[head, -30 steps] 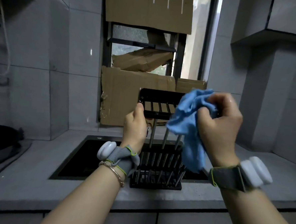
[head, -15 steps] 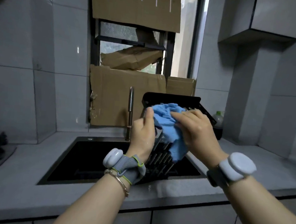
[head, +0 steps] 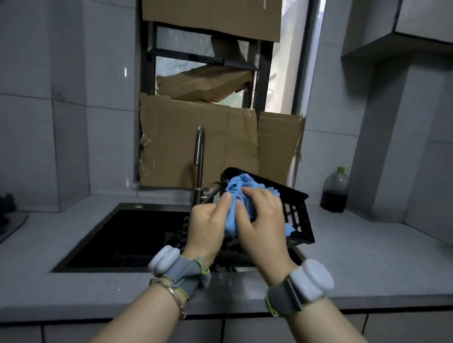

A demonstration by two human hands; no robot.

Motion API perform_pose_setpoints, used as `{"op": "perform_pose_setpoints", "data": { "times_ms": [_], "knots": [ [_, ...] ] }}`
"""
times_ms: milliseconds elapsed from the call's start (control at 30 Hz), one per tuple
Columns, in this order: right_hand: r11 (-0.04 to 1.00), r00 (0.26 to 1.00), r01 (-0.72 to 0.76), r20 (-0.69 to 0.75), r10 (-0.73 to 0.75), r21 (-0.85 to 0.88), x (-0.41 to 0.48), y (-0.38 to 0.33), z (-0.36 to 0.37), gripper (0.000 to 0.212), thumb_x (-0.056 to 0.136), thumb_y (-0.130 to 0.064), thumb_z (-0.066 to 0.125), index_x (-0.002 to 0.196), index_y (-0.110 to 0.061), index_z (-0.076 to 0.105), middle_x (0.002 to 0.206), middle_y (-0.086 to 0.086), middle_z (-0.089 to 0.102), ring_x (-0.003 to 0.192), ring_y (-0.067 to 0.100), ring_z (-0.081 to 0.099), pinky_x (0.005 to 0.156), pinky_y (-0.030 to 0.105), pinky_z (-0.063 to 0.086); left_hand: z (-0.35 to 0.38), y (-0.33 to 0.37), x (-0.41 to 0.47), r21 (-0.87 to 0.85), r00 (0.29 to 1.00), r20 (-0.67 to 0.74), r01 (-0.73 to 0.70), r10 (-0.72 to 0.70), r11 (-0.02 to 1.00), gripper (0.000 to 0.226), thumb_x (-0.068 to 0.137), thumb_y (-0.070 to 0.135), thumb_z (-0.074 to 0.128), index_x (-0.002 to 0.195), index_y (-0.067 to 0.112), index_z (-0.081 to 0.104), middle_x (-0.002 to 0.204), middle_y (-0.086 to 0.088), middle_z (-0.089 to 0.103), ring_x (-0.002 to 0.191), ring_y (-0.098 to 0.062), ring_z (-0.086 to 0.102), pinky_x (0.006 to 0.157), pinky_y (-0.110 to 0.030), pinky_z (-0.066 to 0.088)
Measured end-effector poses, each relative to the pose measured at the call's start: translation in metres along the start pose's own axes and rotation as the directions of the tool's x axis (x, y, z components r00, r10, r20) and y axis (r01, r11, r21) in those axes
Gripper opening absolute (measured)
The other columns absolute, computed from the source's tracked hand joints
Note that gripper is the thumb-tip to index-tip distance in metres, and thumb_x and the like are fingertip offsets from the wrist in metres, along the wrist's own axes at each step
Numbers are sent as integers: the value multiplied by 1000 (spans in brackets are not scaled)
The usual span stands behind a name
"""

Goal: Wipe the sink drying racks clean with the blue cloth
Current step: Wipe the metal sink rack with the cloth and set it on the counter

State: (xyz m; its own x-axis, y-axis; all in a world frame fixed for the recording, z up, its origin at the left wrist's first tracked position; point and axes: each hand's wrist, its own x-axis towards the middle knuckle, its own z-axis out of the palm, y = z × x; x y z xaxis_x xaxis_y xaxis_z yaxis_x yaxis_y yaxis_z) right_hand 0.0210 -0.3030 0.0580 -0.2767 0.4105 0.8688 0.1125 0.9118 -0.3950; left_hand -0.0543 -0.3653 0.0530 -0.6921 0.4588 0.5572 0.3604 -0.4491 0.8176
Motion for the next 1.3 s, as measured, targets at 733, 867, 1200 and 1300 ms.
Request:
{"op": "perform_pose_setpoints", "data": {
  "times_ms": [733,867,1200,1300],
  "knots": [
    [998,988,20,155,-12,-52,-7,35,6,16,84,-8,56,99,-11,62,98,8,61,85,28,60,68,35,49,-17,-34,-13,94,996,-87,4,4,996,53,96,12,48,48,18,28,42,12,24,45,-3,21,45,-22,18],
    [902,927,-298,132,352,-312,-12,87,-13,35,79,3,51,111,-12,55,112,13,55,94,37,54,71,35,38,-26,-34,-13,148,998,-56,0,9,989,58,96,12,48,46,20,20,37,12,18,38,-5,18,43,-19,15],
    [866,881,-394,141,451,-308,-7,63,13,30,91,-25,50,111,-4,58,114,17,50,101,37,51,81,35,39,-16,-45,-16,195,1000,-3,-23,24,980,57,98,10,45,48,22,20,36,11,20,37,-4,20,43,-17,16],
    [917,920,-346,117,373,-196,-3,51,14,26,89,-8,47,107,-4,65,110,18,59,102,33,55,82,30,36,-18,-50,-16,206,999,-9,-41,44,978,56,98,11,44,48,22,21,36,11,21,38,-4,23,43,-17,16]
  ]
}}
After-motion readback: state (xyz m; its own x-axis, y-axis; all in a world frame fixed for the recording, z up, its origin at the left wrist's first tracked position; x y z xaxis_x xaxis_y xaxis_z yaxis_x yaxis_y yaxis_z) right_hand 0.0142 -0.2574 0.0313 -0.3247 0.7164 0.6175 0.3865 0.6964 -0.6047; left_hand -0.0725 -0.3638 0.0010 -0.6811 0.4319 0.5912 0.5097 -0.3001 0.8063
